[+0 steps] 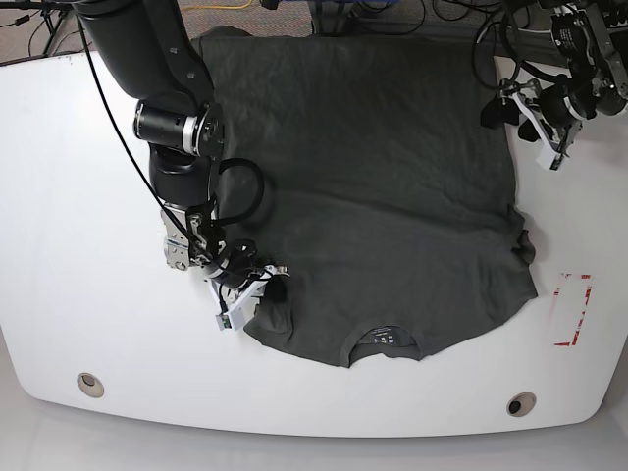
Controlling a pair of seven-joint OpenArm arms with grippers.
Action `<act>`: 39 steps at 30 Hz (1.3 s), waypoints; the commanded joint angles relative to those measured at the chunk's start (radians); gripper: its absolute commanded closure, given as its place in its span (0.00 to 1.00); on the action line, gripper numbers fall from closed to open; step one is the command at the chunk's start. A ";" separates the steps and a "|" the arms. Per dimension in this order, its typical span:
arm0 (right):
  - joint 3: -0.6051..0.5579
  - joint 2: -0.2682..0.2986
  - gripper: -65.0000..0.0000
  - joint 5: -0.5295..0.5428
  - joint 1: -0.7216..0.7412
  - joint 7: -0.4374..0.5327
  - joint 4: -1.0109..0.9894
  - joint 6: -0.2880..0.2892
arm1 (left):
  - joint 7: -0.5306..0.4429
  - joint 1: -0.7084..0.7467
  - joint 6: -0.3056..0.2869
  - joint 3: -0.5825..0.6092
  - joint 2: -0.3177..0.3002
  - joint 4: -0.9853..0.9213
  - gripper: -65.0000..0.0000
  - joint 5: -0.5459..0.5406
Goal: Fold the T-shirt properly
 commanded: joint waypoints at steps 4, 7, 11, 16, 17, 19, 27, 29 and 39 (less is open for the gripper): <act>0.000 0.005 0.93 0.005 0.032 0.011 0.012 0.007 | 0.002 0.020 -0.001 0.000 0.012 0.013 0.25 0.047; 0.000 0.005 0.93 0.005 0.032 0.011 0.012 0.007 | 0.002 0.023 -0.001 0.023 0.021 0.011 0.25 0.061; 0.000 0.005 0.93 0.005 0.032 0.011 0.012 0.007 | 0.002 0.025 -0.001 0.069 0.023 0.011 0.25 0.066; 0.000 0.005 0.93 0.005 0.032 0.011 0.012 0.007 | 0.002 0.026 -0.001 0.118 0.024 -0.002 0.30 0.064; 0.000 0.005 0.93 0.005 0.032 0.011 0.012 0.007 | 0.002 0.026 -0.001 0.128 0.024 -0.012 0.34 0.064; 0.000 0.005 0.93 0.005 0.032 0.011 0.012 0.007 | 0.002 0.021 -0.001 0.139 0.024 -0.035 0.44 0.064; 0.000 0.006 0.95 0.005 0.032 0.011 0.012 0.007 | -0.003 -0.011 -0.001 0.124 0.026 -0.140 0.92 0.066; 0.000 0.012 0.96 0.005 0.032 0.011 0.013 0.007 | -0.003 -0.014 -0.001 0.110 0.026 -0.153 0.94 0.066; 0.000 0.018 1.00 0.005 0.025 -0.055 0.107 0.007 | 0.000 -0.018 -0.001 0.049 0.024 -0.119 0.94 0.064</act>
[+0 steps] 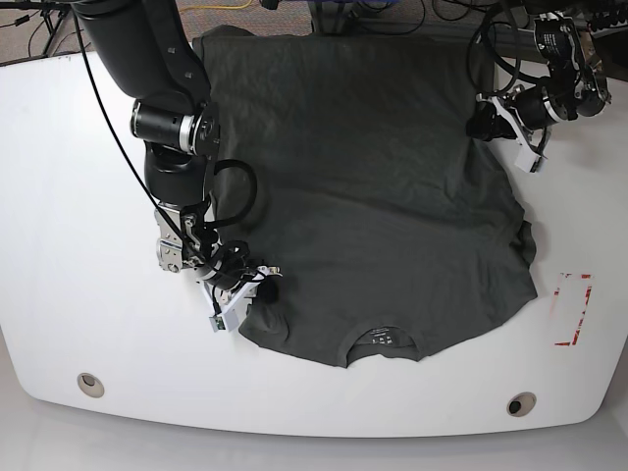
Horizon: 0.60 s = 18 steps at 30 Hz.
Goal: Fold the T-shirt properly
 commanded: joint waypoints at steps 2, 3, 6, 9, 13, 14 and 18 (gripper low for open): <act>0.000 0.003 1.00 0.006 0.008 -0.056 0.134 0.007 | 0.077 0.014 0.019 -0.024 -0.018 0.043 0.94 0.117; 0.000 0.001 1.00 0.007 0.002 -0.070 0.163 0.007 | 0.077 0.014 0.019 -0.024 -0.018 0.058 0.94 0.119; 0.000 -0.002 1.00 0.007 -0.024 -0.125 0.288 0.007 | 0.079 0.014 0.019 -0.024 -0.021 0.132 0.94 0.120; 0.000 -0.002 1.00 0.007 -0.044 -0.190 0.404 0.007 | 0.079 0.014 0.019 -0.026 -0.029 0.233 0.94 0.123; 0.000 0.001 1.00 0.007 -0.049 -0.253 0.507 0.007 | 0.079 -0.002 0.019 -0.021 -0.055 0.343 0.94 0.125; 0.000 0.001 1.00 0.007 -0.049 -0.271 0.535 0.007 | 0.080 -0.017 0.019 -0.021 -0.057 0.363 0.94 0.123; 0.000 0.004 1.00 0.007 -0.047 -0.316 0.615 0.007 | 0.082 -0.075 0.019 -0.020 -0.074 0.399 0.94 0.125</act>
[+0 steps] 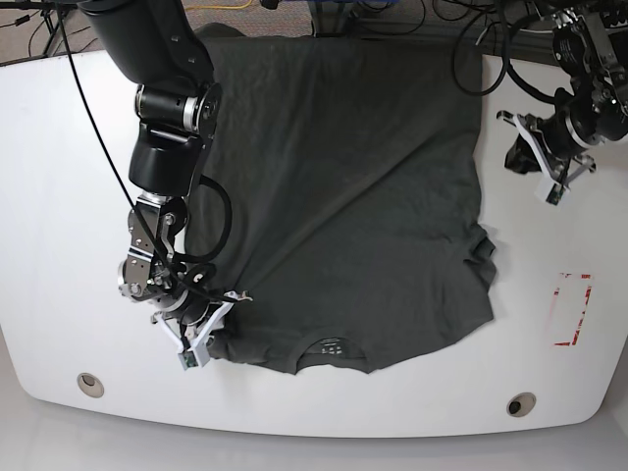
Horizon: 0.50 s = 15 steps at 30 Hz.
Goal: Fold the T-shirt properly
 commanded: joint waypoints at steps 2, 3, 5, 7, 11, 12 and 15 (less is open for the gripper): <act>-0.002 0.007 1.00 0.013 0.043 -0.014 0.082 0.003 | 0.005 -0.073 -0.002 0.000 -0.037 0.025 0.94 -0.016; -0.002 0.009 1.00 0.013 0.044 -0.020 0.093 0.003 | 0.021 -0.096 -0.002 0.000 -0.041 0.025 0.94 -0.016; -0.002 0.023 1.00 0.013 0.051 -0.032 0.121 0.003 | 0.062 -0.155 -0.002 0.000 -0.044 0.025 0.94 -0.014; -0.013 0.033 1.00 0.013 0.067 -0.043 0.144 0.003 | 0.114 -0.230 -0.002 -0.003 -0.046 0.025 0.94 -0.014; -0.059 0.046 1.00 0.016 0.081 -0.065 0.185 0.003 | 0.173 -0.348 -0.002 -0.005 -0.058 0.025 0.94 -0.014; -0.072 0.056 1.00 0.018 0.081 -0.066 0.200 0.003 | 0.183 -0.377 -0.001 -0.003 -0.064 0.025 0.94 -0.014; -0.115 0.067 1.00 0.019 0.094 -0.068 0.234 0.003 | 0.189 -0.431 -0.002 0.006 -0.067 0.024 0.94 -0.014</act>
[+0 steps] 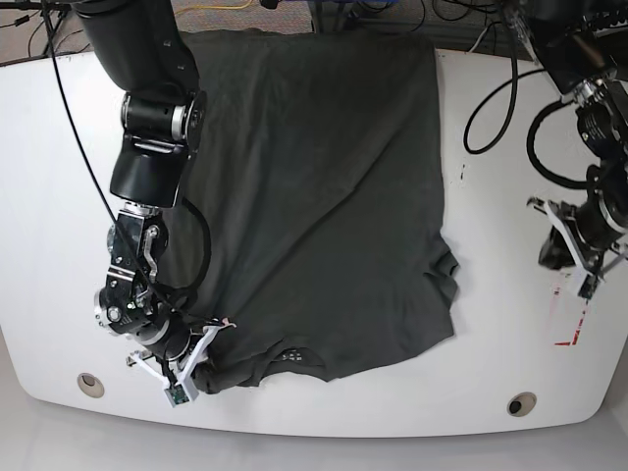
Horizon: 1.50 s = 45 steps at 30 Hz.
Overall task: Fold the T-shirt properly
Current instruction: 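Grasp the shirt's shoulder edge with the left gripper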
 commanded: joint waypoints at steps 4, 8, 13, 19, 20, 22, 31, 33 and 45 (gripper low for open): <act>-0.050 0.018 1.00 0.013 0.045 0.025 0.061 0.000 | -0.002 -0.046 -0.001 0.045 -0.018 0.016 0.93 -0.014; -0.048 0.018 1.00 0.013 0.036 0.025 0.052 0.000 | -0.002 0.005 -0.001 0.082 -0.003 0.016 0.85 -0.014; -0.048 0.016 1.00 0.013 0.009 0.026 0.056 0.000 | -0.002 0.105 -0.001 0.093 0.071 0.012 0.65 -0.012; -0.048 0.015 1.00 0.015 -0.006 0.029 0.053 0.000 | -0.002 0.191 0.001 0.088 0.157 -0.060 0.40 -0.011; -0.048 0.015 1.00 0.015 -0.007 0.029 0.053 0.000 | -0.002 0.197 0.001 0.087 0.165 -0.083 0.38 -0.011; -0.048 0.015 1.00 0.015 -0.018 0.029 0.053 0.000 | -0.002 0.209 0.001 0.087 0.177 -0.126 0.38 -0.011; -0.048 0.013 1.00 0.015 -0.032 0.029 0.053 0.000 | -0.033 0.247 0.001 0.098 0.194 -0.320 0.37 -0.015; -0.048 0.013 1.00 0.015 -0.032 0.029 0.053 0.000 | -0.033 0.247 0.001 0.114 0.206 -0.347 0.38 -0.017; -0.048 0.010 1.00 0.015 -0.034 0.031 0.052 0.000 | -0.033 0.264 -0.001 0.213 0.258 -0.356 0.38 -0.014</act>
